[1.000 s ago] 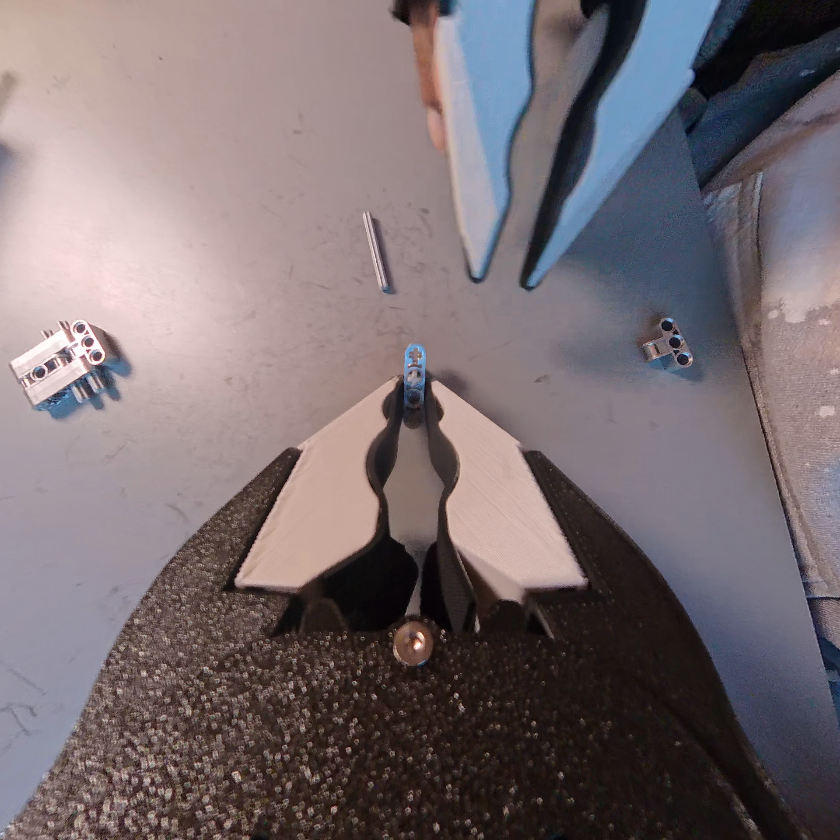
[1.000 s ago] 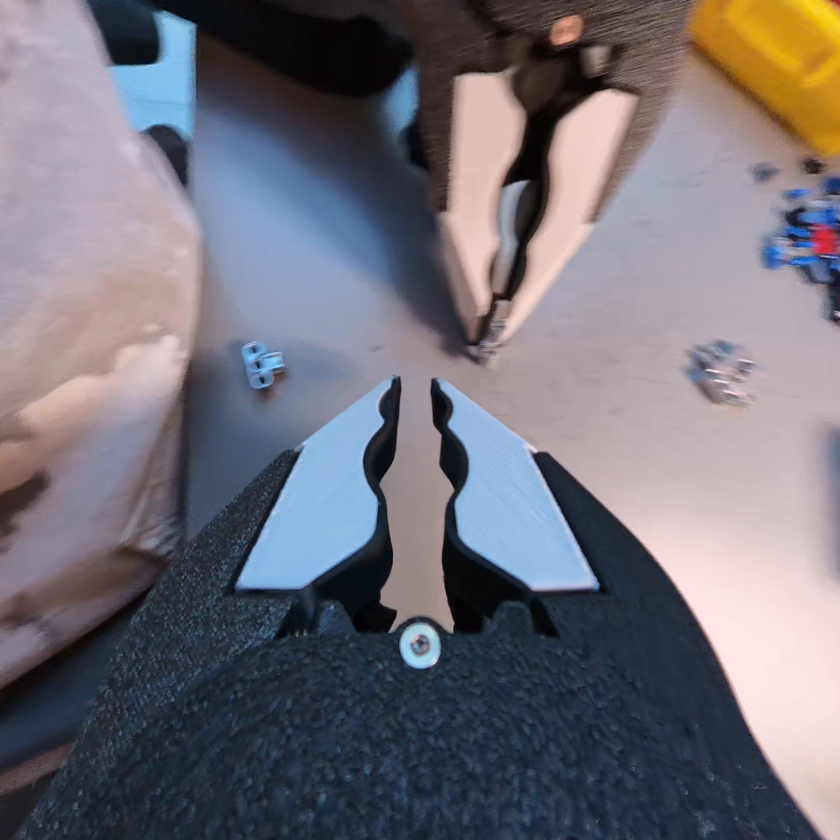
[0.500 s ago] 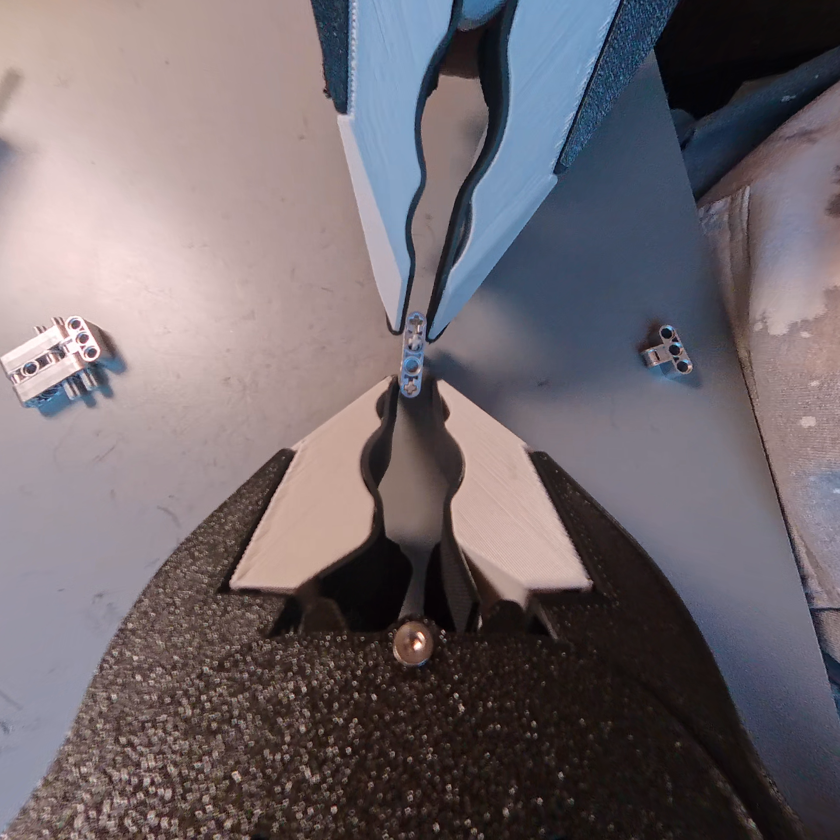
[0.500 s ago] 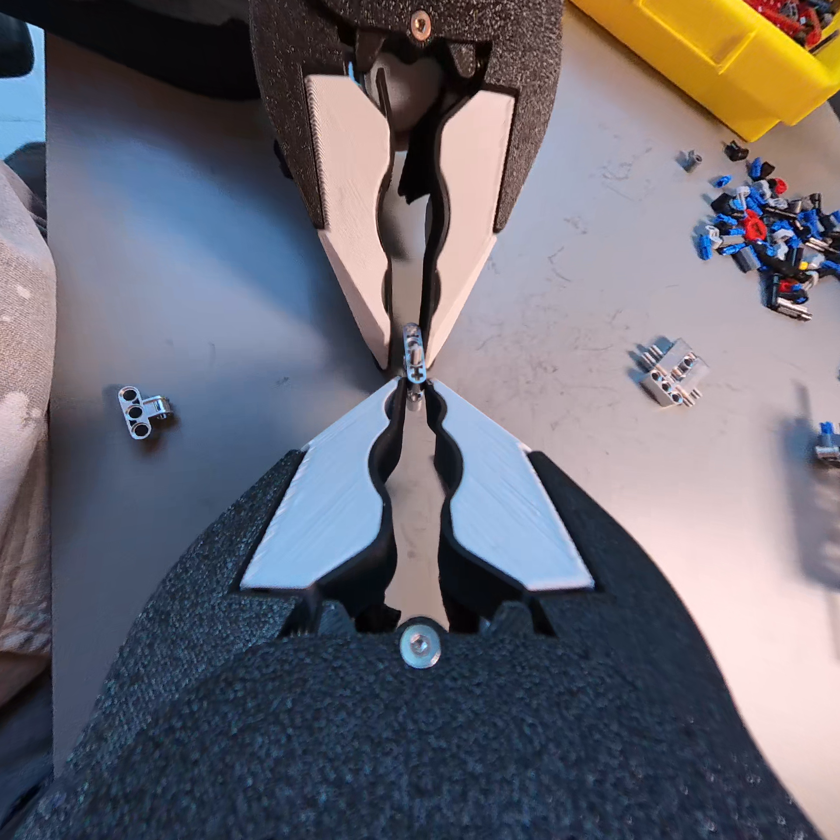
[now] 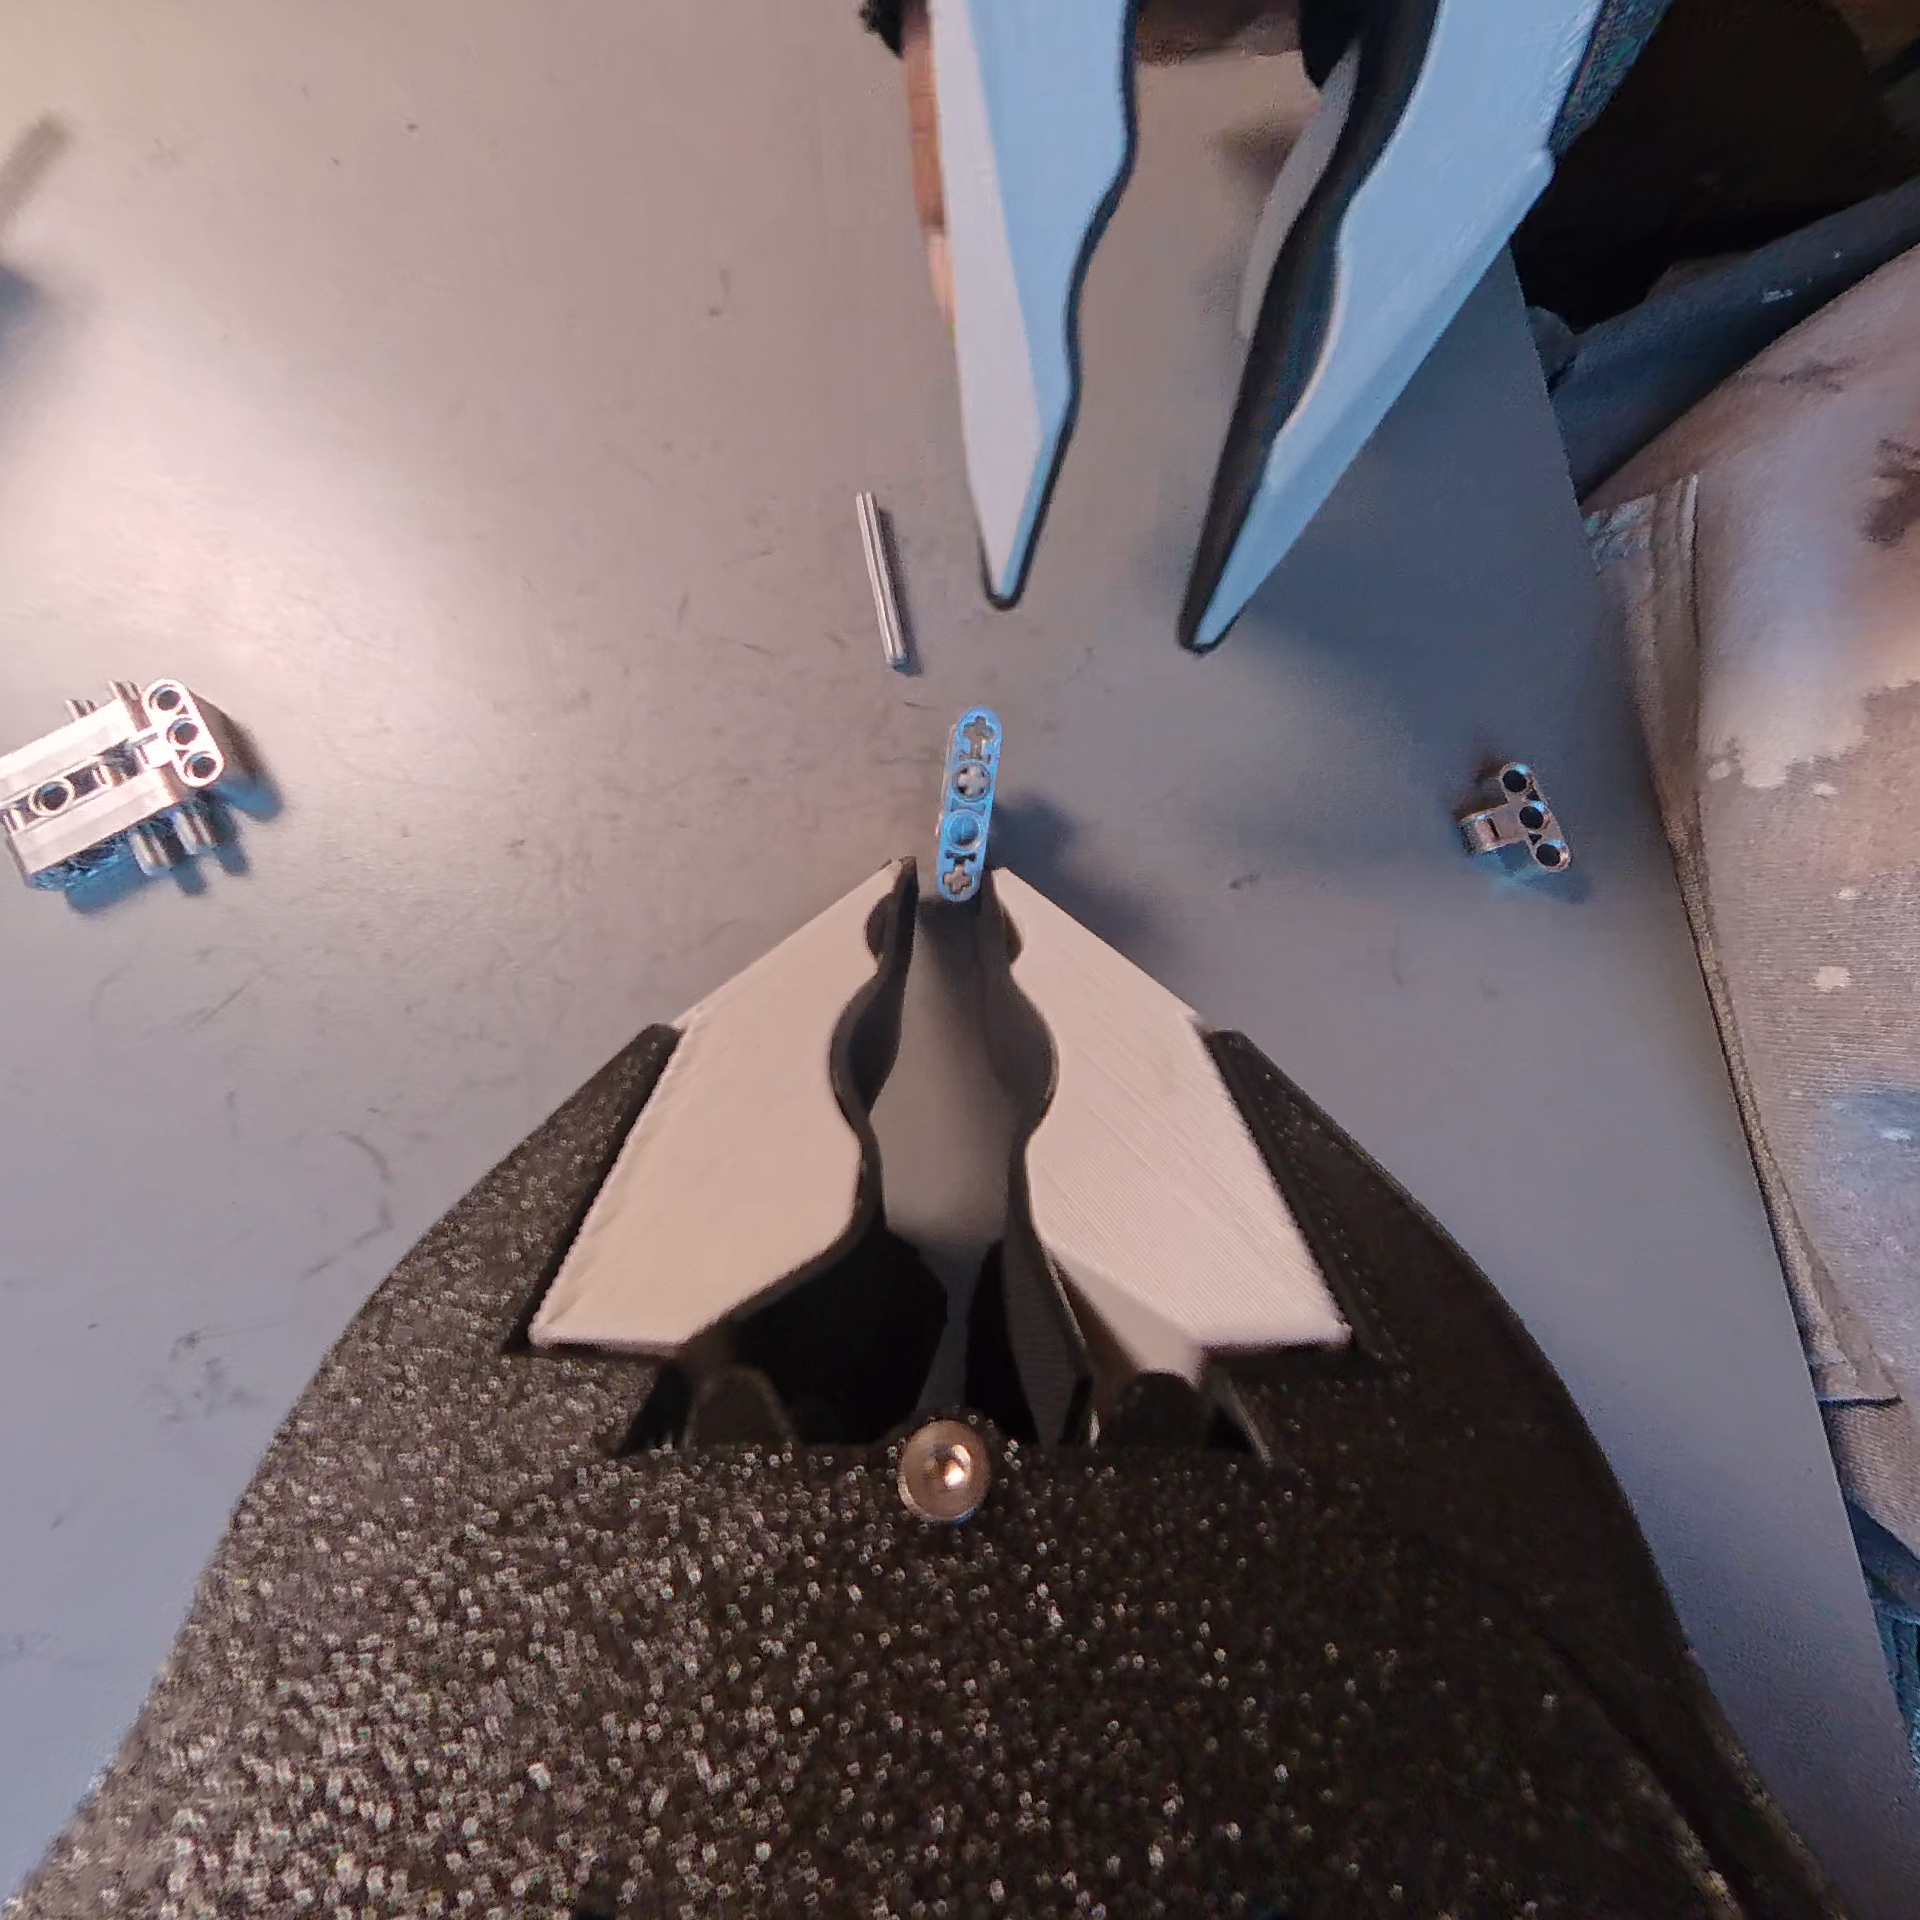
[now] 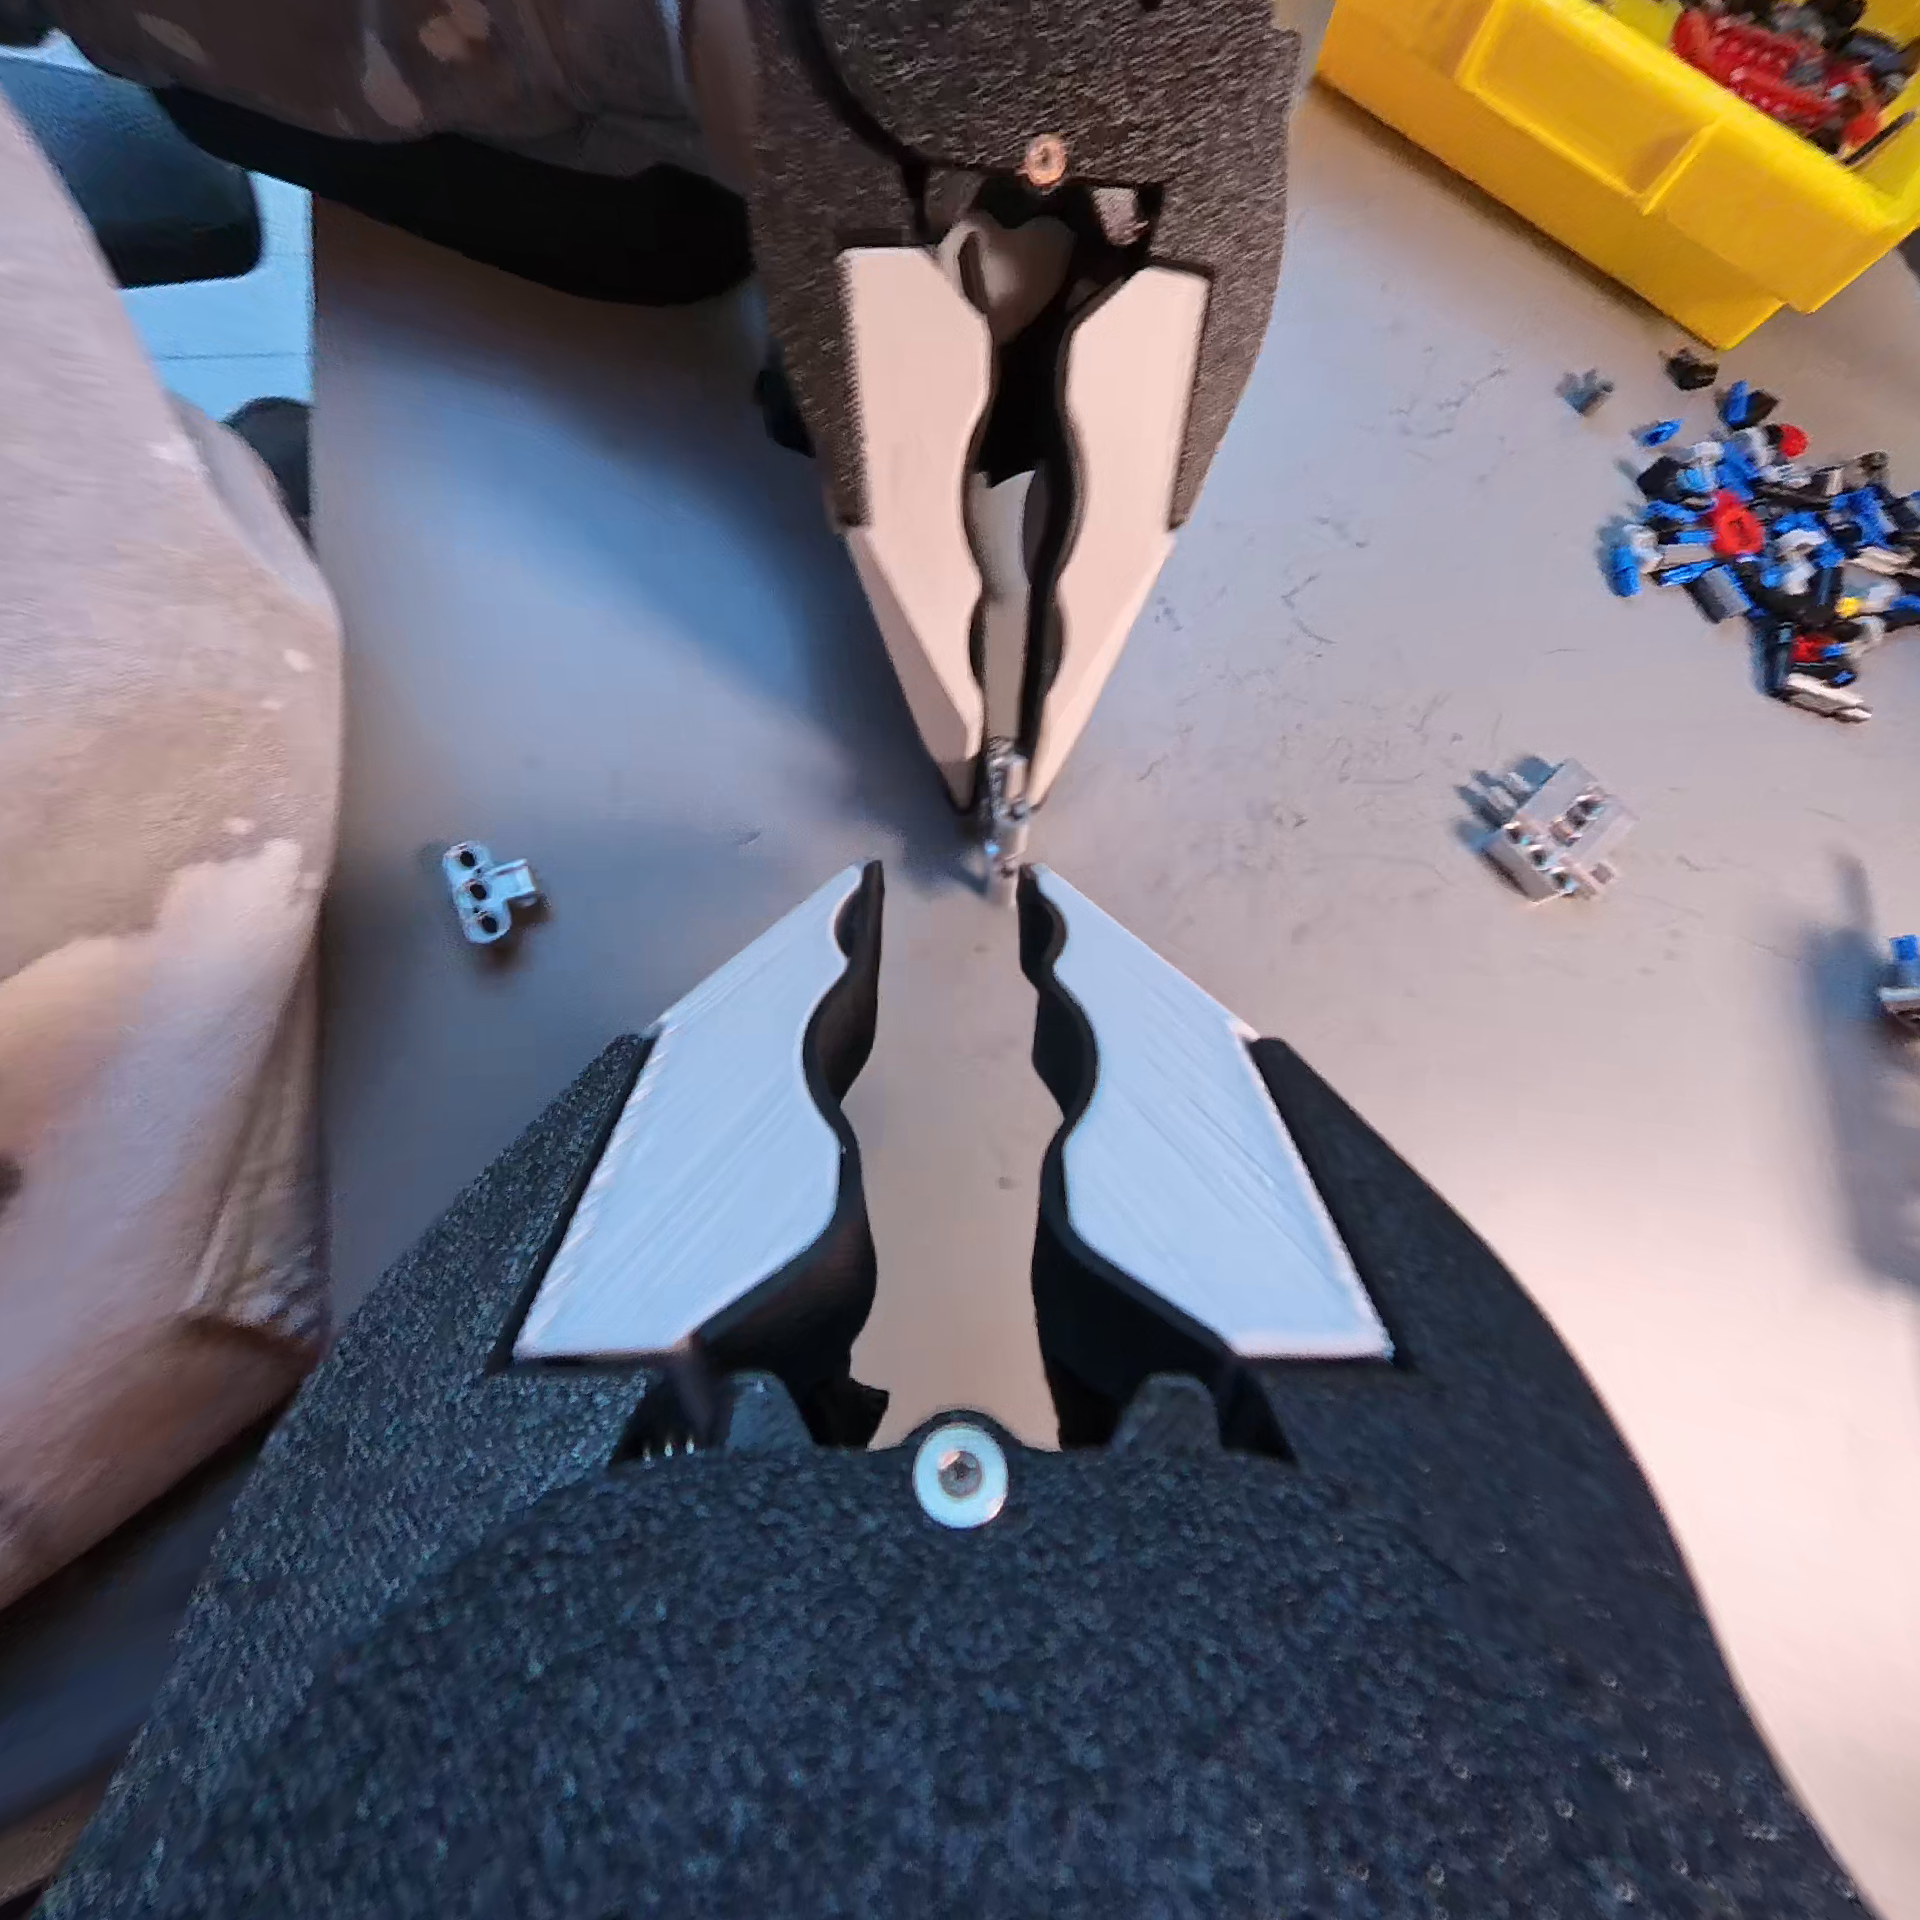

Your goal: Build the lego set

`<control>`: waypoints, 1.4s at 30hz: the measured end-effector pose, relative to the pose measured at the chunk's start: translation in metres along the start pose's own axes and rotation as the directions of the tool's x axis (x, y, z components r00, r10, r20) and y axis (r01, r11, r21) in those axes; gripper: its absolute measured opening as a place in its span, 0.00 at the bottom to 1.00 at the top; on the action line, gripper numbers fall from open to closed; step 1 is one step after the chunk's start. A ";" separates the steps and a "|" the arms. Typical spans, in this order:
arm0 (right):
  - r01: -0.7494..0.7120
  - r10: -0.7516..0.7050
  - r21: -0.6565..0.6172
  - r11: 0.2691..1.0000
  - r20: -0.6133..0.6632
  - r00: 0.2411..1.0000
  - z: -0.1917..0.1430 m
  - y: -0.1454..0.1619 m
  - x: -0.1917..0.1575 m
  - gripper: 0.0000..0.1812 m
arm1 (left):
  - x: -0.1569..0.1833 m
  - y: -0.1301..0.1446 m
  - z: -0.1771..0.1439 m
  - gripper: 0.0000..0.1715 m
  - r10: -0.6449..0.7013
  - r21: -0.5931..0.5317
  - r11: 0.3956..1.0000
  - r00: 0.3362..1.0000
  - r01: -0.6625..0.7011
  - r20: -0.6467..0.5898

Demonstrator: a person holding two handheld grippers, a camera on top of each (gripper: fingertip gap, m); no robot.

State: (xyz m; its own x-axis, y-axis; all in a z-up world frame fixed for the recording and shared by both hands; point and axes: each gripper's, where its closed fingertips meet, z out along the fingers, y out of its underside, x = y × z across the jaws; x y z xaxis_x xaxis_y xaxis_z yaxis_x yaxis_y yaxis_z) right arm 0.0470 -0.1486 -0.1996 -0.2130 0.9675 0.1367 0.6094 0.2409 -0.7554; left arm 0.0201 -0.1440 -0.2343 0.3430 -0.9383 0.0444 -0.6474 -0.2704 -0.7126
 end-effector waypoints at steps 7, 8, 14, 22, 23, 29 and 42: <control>0.021 -0.012 -0.052 0.998 0.157 0.988 -0.007 0.017 -0.051 0.14 | 0.001 0.000 -0.001 0.09 0.006 0.004 1.000 1.000 -0.006 -0.002; 0.025 -0.015 -0.056 0.998 0.169 0.986 -0.007 0.017 -0.056 0.15 | 0.001 0.000 -0.002 0.09 0.008 0.005 1.000 1.000 -0.008 0.001; 0.056 -0.042 -0.057 0.997 0.223 0.974 0.001 0.013 -0.079 0.14 | 0.003 -0.005 -0.002 0.06 0.008 0.029 1.000 1.000 -0.008 -0.003; 0.101 -0.077 -0.095 0.990 0.230 0.970 0.018 0.015 -0.094 0.12 | 0.005 -0.003 -0.004 0.06 0.022 0.026 0.999 1.000 -0.022 -0.001; 0.101 -0.077 -0.094 0.990 0.229 0.970 0.019 0.015 -0.095 0.08 | 0.006 -0.005 -0.007 0.06 0.017 0.042 0.999 1.000 -0.017 -0.012; 0.101 -0.079 -0.114 0.988 0.185 0.979 0.012 0.023 -0.076 0.08 | 0.019 -0.011 -0.010 0.07 0.010 0.090 0.996 0.996 -0.001 -0.093; 0.266 -0.240 -0.173 0.948 0.160 0.958 0.012 0.030 -0.016 0.10 | 0.005 -0.007 0.000 0.13 -0.044 0.064 0.997 0.999 0.045 -0.023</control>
State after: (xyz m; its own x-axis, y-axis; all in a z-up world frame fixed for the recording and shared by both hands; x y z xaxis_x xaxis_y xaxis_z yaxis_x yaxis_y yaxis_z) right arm 0.0594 -0.1578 -0.2316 -0.4724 0.8562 0.2090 0.6531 0.4993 -0.5694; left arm 0.0261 -0.1469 -0.2293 0.3550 -0.9303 0.0919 -0.5861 -0.2981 -0.7534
